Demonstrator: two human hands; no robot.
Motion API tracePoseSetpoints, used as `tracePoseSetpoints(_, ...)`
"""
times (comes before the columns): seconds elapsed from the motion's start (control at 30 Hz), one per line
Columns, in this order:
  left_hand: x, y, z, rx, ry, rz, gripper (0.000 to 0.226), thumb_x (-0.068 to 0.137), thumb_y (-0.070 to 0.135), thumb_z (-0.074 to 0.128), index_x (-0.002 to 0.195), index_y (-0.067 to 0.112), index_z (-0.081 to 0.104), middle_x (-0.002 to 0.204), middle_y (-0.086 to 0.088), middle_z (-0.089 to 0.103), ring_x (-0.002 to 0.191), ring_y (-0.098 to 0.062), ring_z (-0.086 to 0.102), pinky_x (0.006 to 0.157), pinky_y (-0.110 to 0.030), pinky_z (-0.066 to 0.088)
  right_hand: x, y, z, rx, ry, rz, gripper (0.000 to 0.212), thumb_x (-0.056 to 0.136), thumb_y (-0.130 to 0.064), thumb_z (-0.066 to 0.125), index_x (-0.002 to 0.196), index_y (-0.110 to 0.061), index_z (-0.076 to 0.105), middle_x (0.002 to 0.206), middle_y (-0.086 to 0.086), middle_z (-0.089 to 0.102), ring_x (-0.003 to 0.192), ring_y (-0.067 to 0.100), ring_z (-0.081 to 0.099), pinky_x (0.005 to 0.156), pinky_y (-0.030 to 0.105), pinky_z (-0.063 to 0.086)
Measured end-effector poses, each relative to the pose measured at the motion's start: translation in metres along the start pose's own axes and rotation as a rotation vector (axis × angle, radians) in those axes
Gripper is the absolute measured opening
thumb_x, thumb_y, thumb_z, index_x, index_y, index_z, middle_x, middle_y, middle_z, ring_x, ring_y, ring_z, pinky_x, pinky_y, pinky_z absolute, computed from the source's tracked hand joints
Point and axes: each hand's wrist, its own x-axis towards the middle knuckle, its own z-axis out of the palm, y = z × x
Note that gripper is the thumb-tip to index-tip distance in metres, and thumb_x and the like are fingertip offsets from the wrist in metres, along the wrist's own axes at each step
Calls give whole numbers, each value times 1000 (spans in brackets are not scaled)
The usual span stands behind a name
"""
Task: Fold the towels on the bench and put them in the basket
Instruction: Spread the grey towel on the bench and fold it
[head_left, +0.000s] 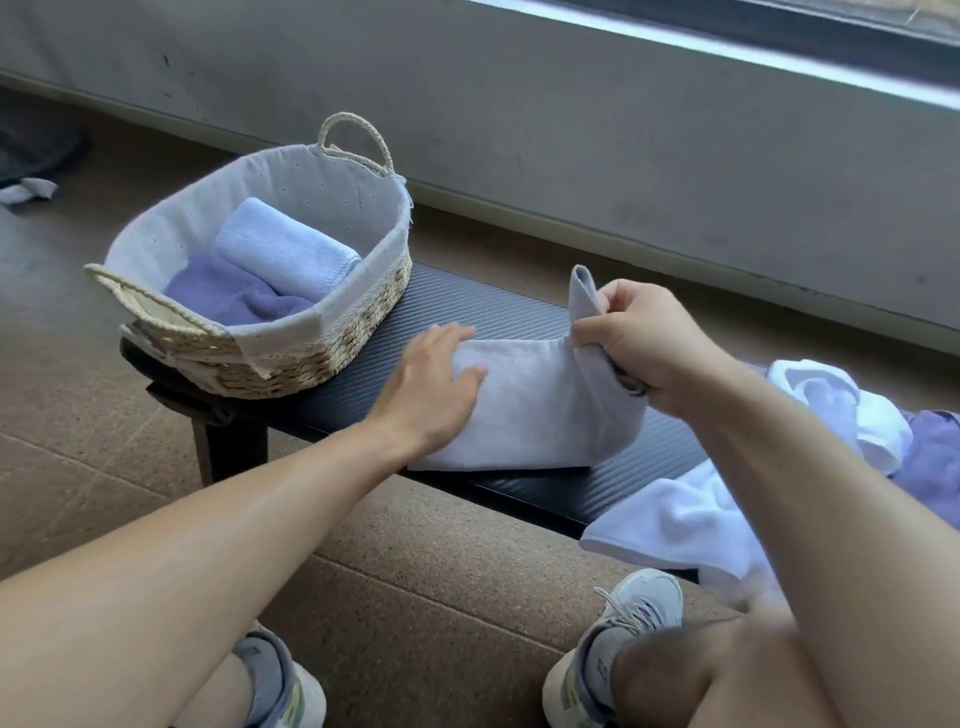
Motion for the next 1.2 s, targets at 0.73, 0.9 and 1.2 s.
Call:
tracePoseSetpoints(0.73, 6, -16, -44, -542, -102, -467, 18, 97, 14, 66, 112, 8, 59, 93, -17, 70, 71, -27, 72, 67, -39, 65, 4, -20, 67, -396, -169, -110, 20, 86, -8, 71, 82, -16, 54, 76, 6, 65, 61, 20, 67, 52, 35, 60)
tracePoseSetpoints(0.9, 11, -12, -33, -470, 19, -410, 39, 88, 7, 76, 119, 12, 53, 98, -17, 71, 70, -25, 73, 66, -43, 64, -1, -5, 52, -532, -269, -92, 29, 72, -33, 89, 82, -22, 64, 83, 2, 72, 60, 17, 65, 55, 28, 51)
tracePoseSetpoints(1.2, 16, 2, -23, -666, 89, -377, 39, 90, 2, 72, 123, 12, 54, 97, -14, 66, 70, -19, 70, 49, -28, 55, -12, 2, 57, -520, -299, -114, 52, 79, -61, 75, 112, -24, 59, 96, 1, 71, 74, 19, 72, 61, 37, 61)
